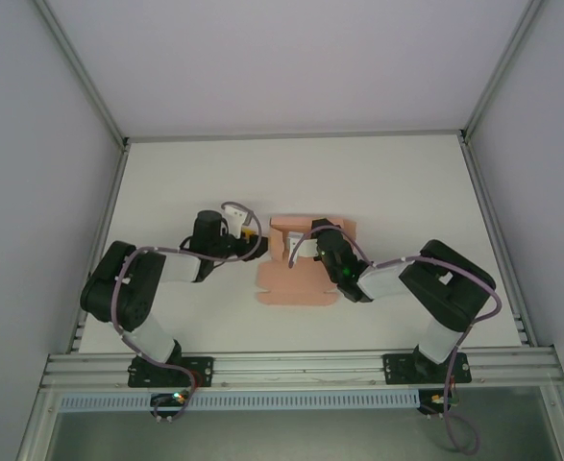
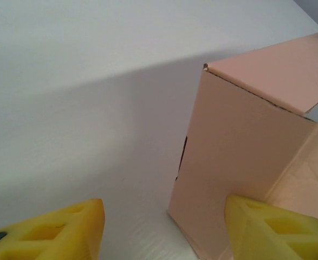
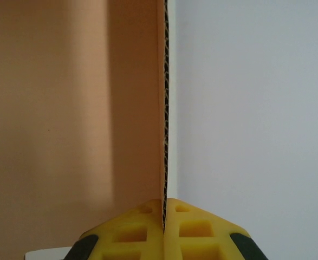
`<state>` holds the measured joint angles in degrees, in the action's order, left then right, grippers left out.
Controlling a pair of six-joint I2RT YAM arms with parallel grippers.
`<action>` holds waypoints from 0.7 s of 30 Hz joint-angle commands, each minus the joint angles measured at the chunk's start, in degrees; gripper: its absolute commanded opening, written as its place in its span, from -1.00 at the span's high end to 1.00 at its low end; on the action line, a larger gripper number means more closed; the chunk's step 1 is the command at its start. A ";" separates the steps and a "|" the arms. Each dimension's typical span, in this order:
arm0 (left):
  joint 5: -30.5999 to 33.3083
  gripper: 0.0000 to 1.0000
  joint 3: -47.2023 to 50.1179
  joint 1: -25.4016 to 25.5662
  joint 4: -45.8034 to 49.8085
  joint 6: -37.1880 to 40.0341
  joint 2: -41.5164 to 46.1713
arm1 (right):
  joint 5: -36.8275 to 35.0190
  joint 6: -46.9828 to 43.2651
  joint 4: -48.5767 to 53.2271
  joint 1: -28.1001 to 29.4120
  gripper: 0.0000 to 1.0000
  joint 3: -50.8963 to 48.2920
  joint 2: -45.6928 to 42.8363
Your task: Assemble paper box
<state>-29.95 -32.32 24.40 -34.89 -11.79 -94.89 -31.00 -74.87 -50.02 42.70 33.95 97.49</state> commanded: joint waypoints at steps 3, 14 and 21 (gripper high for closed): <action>-0.07 -0.26 2.70 0.49 -3.05 -0.99 2.84 | 0.38 1.25 0.94 0.52 1.00 -0.56 -3.14; 1.62 -0.26 2.23 0.12 1.42 -0.42 5.10 | 0.38 0.70 2.99 0.40 1.00 0.30 -3.87; -2.67 -0.32 2.11 -0.21 2.98 0.69 5.62 | 0.59 0.52 4.32 0.36 1.00 0.67 -3.89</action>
<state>-29.34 -29.95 24.34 -33.34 -12.16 -90.02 -30.89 -74.81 -47.31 42.70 33.95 94.85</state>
